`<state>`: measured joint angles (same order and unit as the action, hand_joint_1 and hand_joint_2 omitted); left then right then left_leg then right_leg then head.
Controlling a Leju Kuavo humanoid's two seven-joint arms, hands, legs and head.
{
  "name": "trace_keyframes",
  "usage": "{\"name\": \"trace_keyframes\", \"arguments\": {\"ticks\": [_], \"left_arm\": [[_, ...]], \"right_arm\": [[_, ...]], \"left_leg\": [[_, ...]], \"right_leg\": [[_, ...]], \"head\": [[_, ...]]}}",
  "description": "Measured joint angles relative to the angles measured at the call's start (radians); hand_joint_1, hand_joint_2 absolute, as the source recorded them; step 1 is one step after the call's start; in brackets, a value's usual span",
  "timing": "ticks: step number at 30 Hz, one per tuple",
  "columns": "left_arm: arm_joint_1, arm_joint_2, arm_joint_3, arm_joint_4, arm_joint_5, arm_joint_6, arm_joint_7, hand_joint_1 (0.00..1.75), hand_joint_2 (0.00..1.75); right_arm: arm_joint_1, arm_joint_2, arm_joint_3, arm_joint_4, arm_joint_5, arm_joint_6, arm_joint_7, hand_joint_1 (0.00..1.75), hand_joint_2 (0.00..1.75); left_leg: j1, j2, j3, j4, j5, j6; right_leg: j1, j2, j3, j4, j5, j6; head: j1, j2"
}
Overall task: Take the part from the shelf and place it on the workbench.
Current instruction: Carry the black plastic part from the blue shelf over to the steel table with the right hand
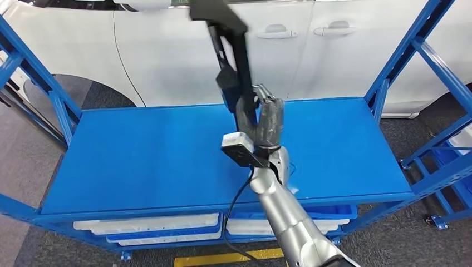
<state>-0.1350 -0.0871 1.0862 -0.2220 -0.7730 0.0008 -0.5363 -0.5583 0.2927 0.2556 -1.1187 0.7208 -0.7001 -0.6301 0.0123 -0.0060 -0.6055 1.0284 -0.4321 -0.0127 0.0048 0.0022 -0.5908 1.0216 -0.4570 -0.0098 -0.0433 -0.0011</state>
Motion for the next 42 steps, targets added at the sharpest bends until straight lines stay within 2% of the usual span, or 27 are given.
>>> {"name": "trace_keyframes", "arguments": {"ticks": [2, 4, 5, 7, 8, 9, 10, 12, 14, 17, 19, 20, 22, 23, 24, 25, 28, 30, 32, 34, 35, 37, 38, 39, 40, 41, 42], "left_arm": [[0.006, 0.001, 0.006, 0.0, 0.005, 0.006, -0.004, 0.0, 1.75], [0.01, 0.001, 0.01, 0.0, 0.009, 0.012, -0.008, 0.0, 1.75], [0.011, 0.002, 0.012, 0.0, 0.011, 0.014, -0.009, 0.0, 1.75], [0.013, 0.004, 0.015, 0.0, 0.015, 0.014, -0.011, 0.0, 1.75], [0.014, 0.005, 0.016, 0.0, 0.015, 0.014, -0.011, 0.0, 1.75], [0.015, 0.005, 0.017, 0.0, 0.015, 0.013, -0.013, 0.0, 1.75], [0.015, 0.005, 0.017, 0.0, 0.015, 0.011, -0.015, 0.0, 1.75], [0.015, 0.005, 0.017, 0.0, 0.012, 0.007, -0.019, 0.0, 1.75], [0.013, 0.006, 0.017, 0.0, 0.008, 0.001, -0.021, 0.0, 1.75], [0.012, 0.006, 0.017, 0.0, 0.003, -0.003, -0.021, 0.0, 1.75], [0.011, 0.007, 0.016, 0.0, 0.002, -0.004, -0.019, 0.0, 1.75], [0.011, 0.007, 0.016, 0.0, 0.001, -0.004, -0.016, 0.0, 1.75], [0.012, 0.006, 0.016, 0.0, 0.001, -0.002, -0.006, 0.0, 1.75], [0.014, 0.006, 0.016, 0.0, 0.003, 0.0, -0.001, 0.0, 1.75], [0.016, 0.006, 0.016, 0.0, 0.005, 0.003, 0.005, 0.0, 1.75], [0.018, 0.006, 0.016, 0.0, 0.008, 0.006, 0.009, 0.0, 1.75], [0.02, 0.007, 0.018, 0.0, 0.016, 0.013, 0.018, 0.0, 1.75], [0.022, 0.008, 0.02, 0.0, 0.021, 0.014, 0.023, 0.0, 1.75], [0.026, 0.008, 0.026, 0.0, 0.024, 0.016, 0.03, 0.0, 1.75], [0.03, 0.008, 0.032, 0.0, 0.027, 0.017, 0.036, 0.0, 1.75], [0.03, 0.007, 0.034, 0.0, 0.028, 0.019, 0.04, 0.0, 1.75], [0.031, 0.007, 0.037, 0.0, 0.03, 0.024, 0.049, 0.0, 1.75], [0.031, 0.007, 0.039, 0.0, 0.031, 0.028, 0.054, 0.0, 1.75], [0.032, 0.007, 0.04, 0.0, 0.033, 0.031, 0.059, 0.0, 1.75], [0.033, 0.006, 0.042, 0.0, 0.035, 0.035, 0.064, 0.0, 1.75], [0.034, 0.005, 0.043, 0.0, 0.036, 0.037, 0.069, 0.0, 1.75], [0.036, 0.004, 0.044, 0.0, 0.037, 0.039, 0.073, 0.0, 1.75]], "right_arm": [[0.039, -0.023, 0.017, -0.108, -0.138, 0.006, 0.003, 1.75, 1.75], [0.072, -0.058, 0.052, -0.221, -0.291, 0.037, -0.001, 1.75, 1.75], [0.089, -0.078, 0.073, -0.28, -0.361, 0.059, -0.002, 1.75, 1.75], [0.124, -0.118, 0.111, -0.392, -0.458, 0.108, -0.001, 1.75, 1.75], [0.143, -0.135, 0.129, -0.442, -0.49, 0.133, 0.0, 1.75, 1.75], [0.16, -0.15, 0.144, -0.486, -0.516, 0.158, -0.001, 1.75, 1.75], [0.176, -0.164, 0.16, -0.53, -0.541, 0.184, -0.004, 1.75, 1.75], [0.201, -0.188, 0.191, -0.609, -0.58, 0.236, -0.012, 1.75, 1.75], [0.222, -0.21, 0.22, -0.68, -0.604, 0.279, -0.021, 1.75, 1.75], [0.257, -0.236, 0.255, -0.769, -0.629, 0.333, -0.026, 1.75, 1.75], [0.276, -0.248, 0.274, -0.817, -0.639, 0.37, -0.033, 1.75, 1.75], [0.284, -0.253, 0.284, -0.835, -0.642, 0.386, -0.037, 1.75, 1.75], [0.299, -0.263, 0.302, -0.856, -0.655, 0.415, -0.046, 1.75, 1.75], [0.305, -0.268, 0.309, -0.861, -0.664, 0.427, -0.05, 1.75, 1.75], [0.309, -0.274, 0.315, -0.862, -0.676, 0.439, -0.054, 1.75, 1.75], [0.311, -0.279, 0.319, -0.861, -0.689, 0.448, -0.057, 1.75, 1.75], [0.301, -0.288, 0.329, -0.856, -0.725, 0.473, -0.056, 1.75, 1.75], [0.288, -0.29, 0.336, -0.851, -0.747, 0.488, -0.045, 1.75, 1.75], [0.278, -0.29, 0.343, -0.847, -0.765, 0.501, -0.028, 1.75, 1.75], [0.271, -0.291, 0.348, -0.845, -0.774, 0.507, -0.015, 1.75, 1.75], [0.269, -0.291, 0.35, -0.845, -0.776, 0.507, -0.01, 1.75, 1.75], [0.267, -0.291, 0.352, -0.845, -0.778, 0.507, -0.001, 1.75, 1.75], [0.267, -0.291, 0.353, -0.845, -0.779, 0.507, 0.003, 1.75, 1.75], [0.268, -0.291, 0.355, -0.845, -0.782, 0.507, 0.007, 1.75, 1.75], [0.268, -0.291, 0.355, -0.845, -0.785, 0.508, 0.011, 1.75, 1.75], [0.268, -0.29, 0.356, -0.845, -0.789, 0.51, 0.014, 1.75, 1.75], [0.267, -0.29, 0.356, -0.845, -0.792, 0.513, 0.017, 1.75, 1.75]], "left_leg": [[0.001, 0.0, 0.0, -0.008, 0.001, 0.011], [0.006, 0.001, 0.004, -0.017, 0.005, 0.023], [0.007, 0.002, 0.006, -0.02, 0.006, 0.028], [0.006, 0.002, 0.006, -0.02, 0.005, 0.033], [0.006, 0.002, 0.006, -0.02, 0.004, 0.034], [0.006, 0.002, 0.007, -0.019, 0.003, 0.034], [0.006, 0.001, 0.008, -0.018, 0.002, 0.032], [0.007, 0.0, 0.009, -0.012, -0.003, 0.026], [0.004, -0.002, 0.008, -0.006, -0.009, 0.015], [0.004, -0.001, 0.01, -0.008, -0.012, -0.003], [0.007, 0.0, 0.0, 0.02, -0.035, -0.013], [0.008, 0.0, -0.017, 0.062, -0.062, -0.016], [0.009, 0.0, -0.07, 0.189, -0.127, -0.02], [0.009, 0.0, -0.093, 0.243, -0.148, -0.02], [0.008, 0.0, -0.102, 0.267, -0.152, -0.02], [0.008, 0.0, -0.092, 0.253, -0.138, -0.017], [0.003, 0.001, 0.01, 0.064, -0.054, -0.001], [-0.003, 0.0, 0.042, -0.003, -0.034, 0.008], [-0.005, -0.001, 0.039, -0.01, -0.024, 0.015], [-0.002, 0.002, 0.034, -0.02, -0.008, 0.027], [0.001, 0.003, 0.028, -0.025, 0.0, 0.033], [0.001, 0.004, 0.011, -0.025, 0.013, 0.039], [0.001, 0.004, 0.001, -0.024, 0.019, 0.039], [0.0, 0.005, -0.009, -0.022, 0.026, 0.038], [0.001, 0.005, -0.019, -0.02, 0.033, 0.036], [0.001, 0.005, -0.03, -0.017, 0.039, 0.034], [0.002, 0.005, -0.039, -0.013, 0.044, 0.03]], "right_leg": [[-0.001, 0.0, -0.001, 0.0, -0.002, 0.01], [-0.003, 0.001, -0.016, 0.037, -0.031, 0.02], [-0.004, 0.001, -0.038, 0.085, -0.059, 0.024], [-0.008, 0.001, -0.104, 0.218, -0.118, 0.031], [-0.01, 0.001, -0.13, 0.267, -0.13, 0.034], [-0.013, 0.0, -0.14, 0.281, -0.122, 0.036], [-0.016, 0.0, -0.13, 0.255, -0.096, 0.038], [-0.022, -0.001, -0.069, 0.123, -0.028, 0.038], [-0.02, -0.001, -0.025, 0.026, 0.004, 0.032], [-0.017, 0.003, -0.018, 0.008, 0.006, 0.014], [-0.019, 0.002, -0.013, 0.001, 0.009, 0.0], [-0.02, 0.001, -0.011, -0.002, 0.01, -0.006], [-0.017, 0.0, -0.009, -0.002, 0.01, -0.012], [-0.015, -0.001, -0.009, -0.001, 0.011, -0.013], [-0.013, -0.001, -0.01, 0.0, 0.011, -0.014], [-0.011, 0.0, -0.01, 0.002, 0.012, -0.014], [-0.006, 0.001, -0.01, 0.004, 0.013, -0.012], [-0.004, 0.0, -0.013, 0.006, 0.017, -0.003], [-0.005, 0.0, -0.017, 0.004, 0.024, 0.009], [-0.007, 0.0, -0.026, 0.02, 0.002, 0.021], [-0.008, 0.0, -0.039, 0.052, -0.029, 0.025], [-0.012, 0.0, -0.078, 0.17, -0.116, 0.031], [-0.014, -0.001, -0.094, 0.229, -0.149, 0.034], [-0.016, -0.001, -0.097, 0.264, -0.163, 0.037], [-0.018, -0.001, -0.083, 0.263, -0.158, 0.039], [-0.019, -0.001, -0.049, 0.223, -0.137, 0.04], [-0.021, -0.001, 0.0, 0.156, -0.111, 0.039]], "head": [[0.0, 0.0], [0.0, 0.0], [0.0, 0.0], [0.0, 0.0], [0.0, 0.0], [0.0, 0.0], [0.0, 0.0], [0.0, 0.0], [0.0, 0.0], [0.0, 0.0], [0.0, 0.0], [0.0, 0.0], [0.0, 0.0], [0.0, 0.0], [0.0, 0.0], [0.0, 0.0], [0.0, 0.0], [0.0, 0.0], [0.0, 0.0], [0.0, 0.0], [0.0, 0.0], [0.0, 0.0], [0.0, 0.0], [0.0, 0.0], [0.0, 0.0], [0.0, 0.0], [0.0, 0.0]]}}
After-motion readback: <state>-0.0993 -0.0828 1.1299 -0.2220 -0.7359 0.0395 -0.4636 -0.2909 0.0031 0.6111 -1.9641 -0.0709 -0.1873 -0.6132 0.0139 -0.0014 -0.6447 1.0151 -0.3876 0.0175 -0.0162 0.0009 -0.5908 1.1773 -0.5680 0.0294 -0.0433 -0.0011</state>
